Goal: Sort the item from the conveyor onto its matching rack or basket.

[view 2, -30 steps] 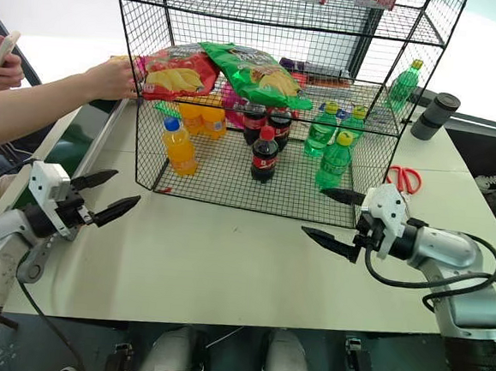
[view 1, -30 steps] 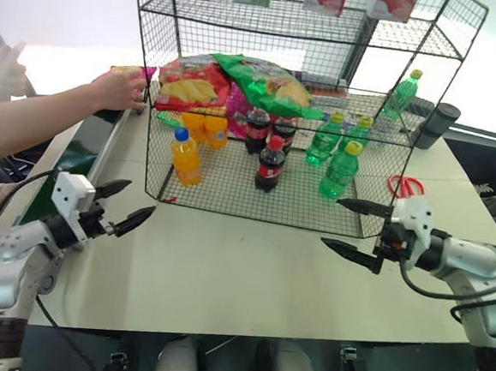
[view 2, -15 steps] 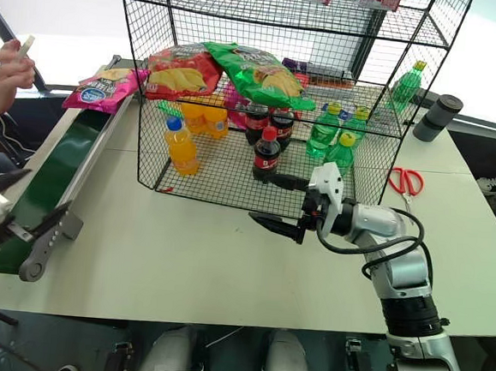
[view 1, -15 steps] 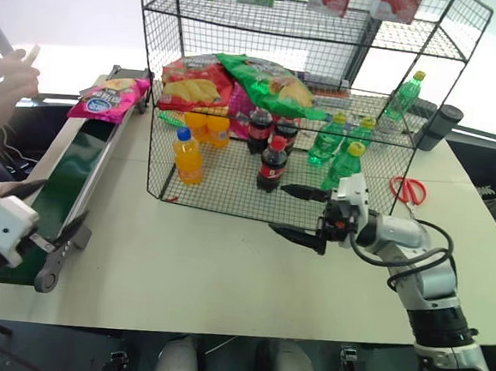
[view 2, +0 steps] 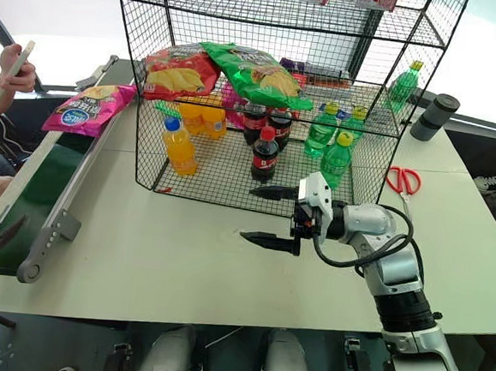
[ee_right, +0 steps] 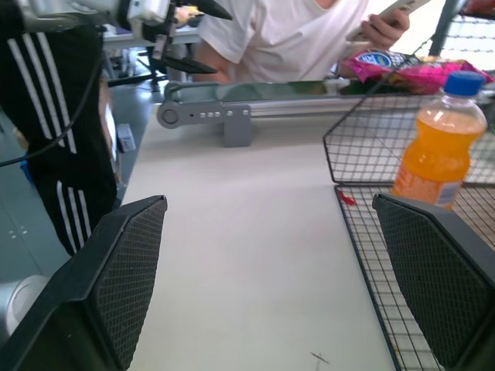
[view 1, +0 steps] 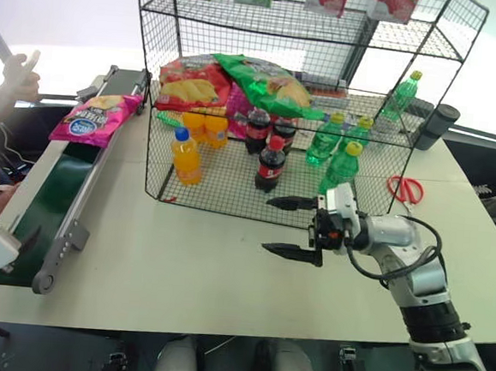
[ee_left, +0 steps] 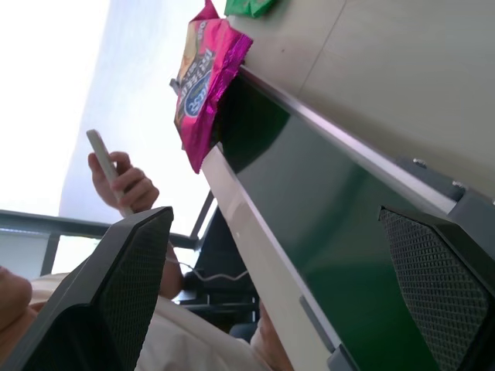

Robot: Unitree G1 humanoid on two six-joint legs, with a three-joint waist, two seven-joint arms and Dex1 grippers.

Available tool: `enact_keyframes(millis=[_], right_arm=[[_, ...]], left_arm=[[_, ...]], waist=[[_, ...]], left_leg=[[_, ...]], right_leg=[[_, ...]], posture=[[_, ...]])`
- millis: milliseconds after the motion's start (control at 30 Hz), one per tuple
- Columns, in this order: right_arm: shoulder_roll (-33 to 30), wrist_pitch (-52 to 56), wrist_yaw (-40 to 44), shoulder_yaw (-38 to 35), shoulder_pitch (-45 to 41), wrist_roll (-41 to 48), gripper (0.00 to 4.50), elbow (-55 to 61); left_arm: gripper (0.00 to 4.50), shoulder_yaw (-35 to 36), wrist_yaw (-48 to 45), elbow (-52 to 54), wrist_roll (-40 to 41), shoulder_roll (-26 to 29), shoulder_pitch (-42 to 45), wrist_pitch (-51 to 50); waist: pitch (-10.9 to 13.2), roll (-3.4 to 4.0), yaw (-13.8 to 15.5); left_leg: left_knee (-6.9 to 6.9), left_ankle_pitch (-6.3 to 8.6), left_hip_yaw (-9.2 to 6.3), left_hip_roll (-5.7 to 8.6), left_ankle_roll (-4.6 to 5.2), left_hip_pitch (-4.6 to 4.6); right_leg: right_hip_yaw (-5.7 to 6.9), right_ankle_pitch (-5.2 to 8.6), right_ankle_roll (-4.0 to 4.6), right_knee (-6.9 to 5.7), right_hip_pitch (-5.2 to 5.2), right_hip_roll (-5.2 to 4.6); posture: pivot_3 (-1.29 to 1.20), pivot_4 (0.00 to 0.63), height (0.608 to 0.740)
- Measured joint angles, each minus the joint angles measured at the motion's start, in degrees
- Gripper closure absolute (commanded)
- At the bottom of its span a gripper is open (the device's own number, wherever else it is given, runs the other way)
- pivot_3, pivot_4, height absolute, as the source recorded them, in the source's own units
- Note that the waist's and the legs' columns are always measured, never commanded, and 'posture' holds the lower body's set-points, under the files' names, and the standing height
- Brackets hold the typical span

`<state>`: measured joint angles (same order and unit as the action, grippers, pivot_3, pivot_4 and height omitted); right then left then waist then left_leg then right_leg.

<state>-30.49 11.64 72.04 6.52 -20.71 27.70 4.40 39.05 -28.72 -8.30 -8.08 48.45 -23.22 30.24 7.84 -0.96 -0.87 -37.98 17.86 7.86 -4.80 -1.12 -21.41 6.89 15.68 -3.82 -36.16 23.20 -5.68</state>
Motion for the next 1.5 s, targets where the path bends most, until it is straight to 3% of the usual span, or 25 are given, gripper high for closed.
enact_keyframes(millis=[533, 1400, 1500], right_arm=[[-0.56, 1.86, -2.49, -3.18, 4.98, 3.41, 0.05, 3.49], [-1.92, 0.77, -4.28, -3.14, 5.35, 1.47, 0.05, 3.57], [-2.01, 0.29, -4.40, -3.13, 5.78, 0.62, 0.00, 3.76]], left_arm=[[0.00, -4.09, 6.30, -10.87, -2.93, 3.72, 3.95, 5.87], [0.00, -12.14, 9.38, -15.41, -4.42, 4.32, 8.52, 7.49], [0.86, -13.59, 8.72, -15.40, -3.91, 4.34, 8.85, 7.59]], waist=[[-0.02, -0.03, -0.07], [-0.05, -0.09, 0.02], [-0.06, -0.09, -0.02]], left_leg=[[0.02, 0.00, 0.04, -0.02, 0.00, 0.01], [0.02, 0.00, 0.08, -0.01, 0.00, 0.00], [0.02, 0.00, 0.08, 0.00, 0.00, 0.00]], right_leg=[[0.00, -0.01, 0.00, -0.02, 0.01, -0.01], [0.00, -0.01, -0.01, -0.05, 0.01, 0.00], [0.00, -0.01, -0.01, -0.06, 0.00, 0.00]], posture=[[0.00, 0.150, 0.726], [0.00, 0.150, 0.726], [0.00, 0.150, 0.726]])
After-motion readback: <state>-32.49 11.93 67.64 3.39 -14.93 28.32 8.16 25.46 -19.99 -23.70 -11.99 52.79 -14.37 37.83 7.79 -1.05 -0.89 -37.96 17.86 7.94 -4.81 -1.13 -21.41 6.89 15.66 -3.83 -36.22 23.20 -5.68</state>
